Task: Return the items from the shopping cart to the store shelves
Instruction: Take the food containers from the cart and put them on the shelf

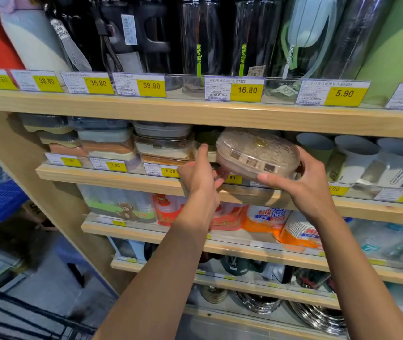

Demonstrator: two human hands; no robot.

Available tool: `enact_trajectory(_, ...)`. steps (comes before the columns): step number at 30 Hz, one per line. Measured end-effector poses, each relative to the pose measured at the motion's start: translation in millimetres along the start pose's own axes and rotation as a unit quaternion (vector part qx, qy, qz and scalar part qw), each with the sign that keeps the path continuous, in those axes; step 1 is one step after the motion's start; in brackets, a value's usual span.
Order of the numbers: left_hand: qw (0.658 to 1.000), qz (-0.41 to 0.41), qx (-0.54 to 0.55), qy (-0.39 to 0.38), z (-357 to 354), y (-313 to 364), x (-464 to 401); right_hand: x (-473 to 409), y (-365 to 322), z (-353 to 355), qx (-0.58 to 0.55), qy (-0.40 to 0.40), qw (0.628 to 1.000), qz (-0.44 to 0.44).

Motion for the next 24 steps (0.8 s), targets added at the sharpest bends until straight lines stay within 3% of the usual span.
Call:
enact_trajectory(10, 0.999, -0.001, -0.038, 0.011, 1, 7, -10, -37, -11, -4, 0.052, -0.031, 0.998, 0.001)
enact_trajectory(14, 0.999, -0.022, -0.041, 0.011, 4, 2, -12, -53, -15, -14, 0.102, -0.042, 0.990, -0.090)
enact_trajectory(17, 0.999, -0.034, -0.036, 0.007, 4, -1, -12, -60, -13, -20, 0.201, -0.060, 0.957, -0.201)
enact_trajectory(22, 0.999, -0.046, -0.019, 0.006, 6, 0, -8, -73, -20, -28, 0.288, -0.109, 0.920, -0.242)
enact_trajectory(24, 0.999, -0.049, -0.020, 0.003, 7, 0, -8, -75, -18, -29, 0.283, -0.086, 0.928, -0.227)
Point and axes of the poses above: each hand's wrist, its own x-axis away from the middle knuckle, its own z-axis out of the back of the hand, y = z × x, the point moved 5 cm from there along -x, towards the middle knuckle, and after that the axes turned 13 degrees about -z, right-handed, at the moved point
